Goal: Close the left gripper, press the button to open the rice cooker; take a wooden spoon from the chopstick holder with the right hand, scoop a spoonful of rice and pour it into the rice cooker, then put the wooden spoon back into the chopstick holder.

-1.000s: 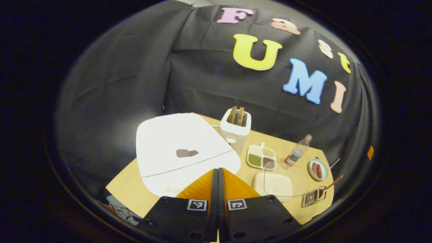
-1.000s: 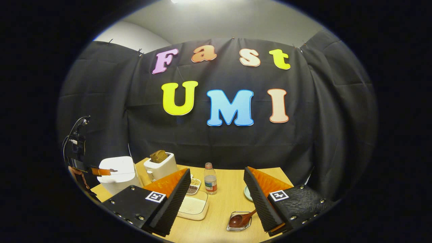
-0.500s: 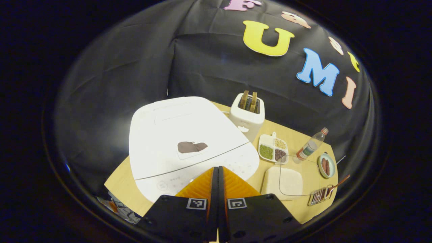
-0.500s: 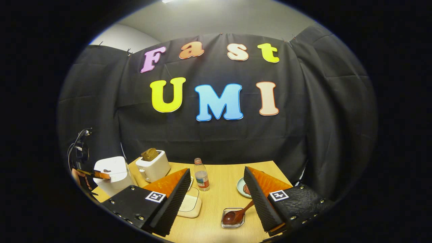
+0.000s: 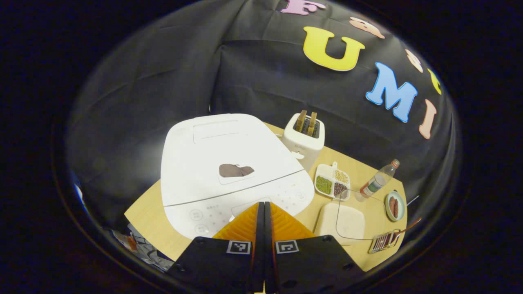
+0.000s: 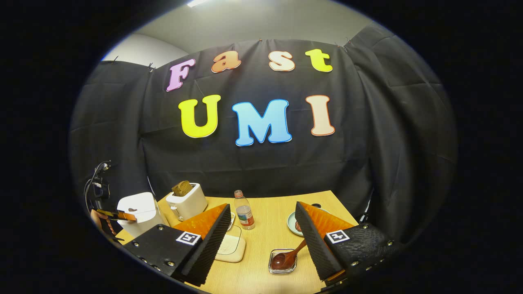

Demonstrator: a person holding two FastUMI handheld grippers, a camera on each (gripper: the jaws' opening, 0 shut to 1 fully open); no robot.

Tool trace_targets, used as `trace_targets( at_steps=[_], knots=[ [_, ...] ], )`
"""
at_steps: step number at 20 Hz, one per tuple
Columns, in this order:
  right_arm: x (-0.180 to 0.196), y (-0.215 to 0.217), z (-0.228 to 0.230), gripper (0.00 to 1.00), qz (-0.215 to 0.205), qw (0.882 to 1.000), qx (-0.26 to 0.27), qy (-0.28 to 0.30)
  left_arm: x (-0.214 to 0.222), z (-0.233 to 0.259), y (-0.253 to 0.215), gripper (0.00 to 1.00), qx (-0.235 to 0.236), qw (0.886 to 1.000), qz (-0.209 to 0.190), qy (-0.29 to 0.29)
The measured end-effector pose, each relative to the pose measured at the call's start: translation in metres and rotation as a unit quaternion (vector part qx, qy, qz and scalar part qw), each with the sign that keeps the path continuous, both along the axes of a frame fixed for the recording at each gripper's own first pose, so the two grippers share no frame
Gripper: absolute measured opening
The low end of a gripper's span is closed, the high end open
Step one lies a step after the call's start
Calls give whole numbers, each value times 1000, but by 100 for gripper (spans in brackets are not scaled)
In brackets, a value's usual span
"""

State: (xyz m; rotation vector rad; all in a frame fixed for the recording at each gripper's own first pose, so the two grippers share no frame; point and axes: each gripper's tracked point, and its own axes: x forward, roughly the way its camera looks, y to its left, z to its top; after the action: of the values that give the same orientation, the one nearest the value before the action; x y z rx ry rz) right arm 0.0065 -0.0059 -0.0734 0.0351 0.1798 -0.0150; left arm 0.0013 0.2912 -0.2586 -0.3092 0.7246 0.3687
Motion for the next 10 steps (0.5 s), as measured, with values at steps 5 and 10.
trace_targets(
  at_steps=[5,10],
  knots=[
    [-2,-5,-6,96,0,1000,-9,7,21,17,31,8,4,999,26,-31],
    [0,-7,-1,96,0,1000,-8,4,44,4,50,8,-10,999,46,-9]
  ],
)
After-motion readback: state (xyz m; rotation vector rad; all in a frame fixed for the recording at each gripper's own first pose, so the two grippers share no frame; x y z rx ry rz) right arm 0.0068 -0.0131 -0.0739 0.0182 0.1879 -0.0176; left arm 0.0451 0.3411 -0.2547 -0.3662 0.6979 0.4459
